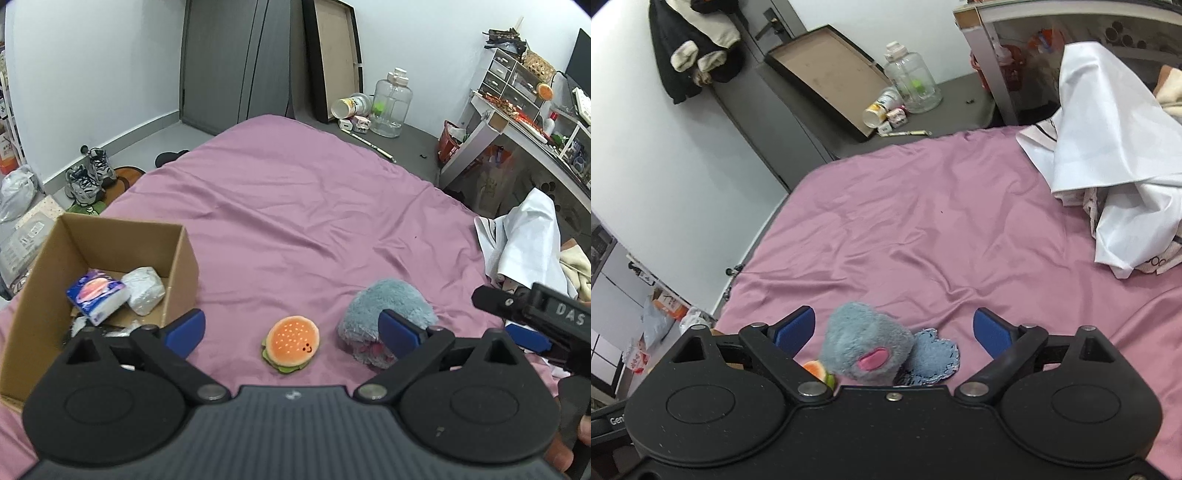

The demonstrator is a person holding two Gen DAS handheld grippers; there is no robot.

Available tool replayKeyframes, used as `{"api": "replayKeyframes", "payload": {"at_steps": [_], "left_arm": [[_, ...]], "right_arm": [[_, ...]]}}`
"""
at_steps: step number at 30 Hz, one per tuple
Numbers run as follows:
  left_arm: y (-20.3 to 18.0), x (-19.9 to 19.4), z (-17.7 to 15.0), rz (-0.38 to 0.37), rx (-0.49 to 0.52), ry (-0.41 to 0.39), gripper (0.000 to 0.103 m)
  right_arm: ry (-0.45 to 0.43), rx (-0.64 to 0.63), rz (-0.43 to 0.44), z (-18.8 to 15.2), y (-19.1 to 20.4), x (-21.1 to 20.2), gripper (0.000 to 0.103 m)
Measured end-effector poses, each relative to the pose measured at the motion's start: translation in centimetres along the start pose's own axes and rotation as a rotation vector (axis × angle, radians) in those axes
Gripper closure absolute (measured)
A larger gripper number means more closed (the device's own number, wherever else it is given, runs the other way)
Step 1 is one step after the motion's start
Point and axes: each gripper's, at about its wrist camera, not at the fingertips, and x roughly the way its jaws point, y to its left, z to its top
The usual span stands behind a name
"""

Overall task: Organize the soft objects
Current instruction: 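Move both tools from the box toward the grey pink-eared plush, then close both tools on the grey pink-eared plush from either side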

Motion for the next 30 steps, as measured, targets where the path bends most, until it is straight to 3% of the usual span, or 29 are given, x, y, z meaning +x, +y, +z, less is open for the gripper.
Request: {"api": "replayKeyframes", "payload": {"at_steps": [3,19,28,30], "left_arm": [[-0.1,1.1,0.0,0.001,-0.010,0.008,0.008],[0.4,4.1,-0.1,-0.010,-0.017,0.051,0.011],[0.5,4.3,0.8,-0.015,-0.027,0.050,0.011],[0.4,4.3,0.8,-0.019,-0.033,0.050,0.011]], "right_arm": [[0.007,0.000,-0.029,0.0,-0.4,1.0,0.020],[0.067,0.073,-0.123,0.5,-2.4,6.3,0.026],[0.180,0.097,-0.037,-0.4,-1.8,7.0,0.034],[0.199,0.099,0.000,-0.7,-1.4,6.7,0.040]]}}
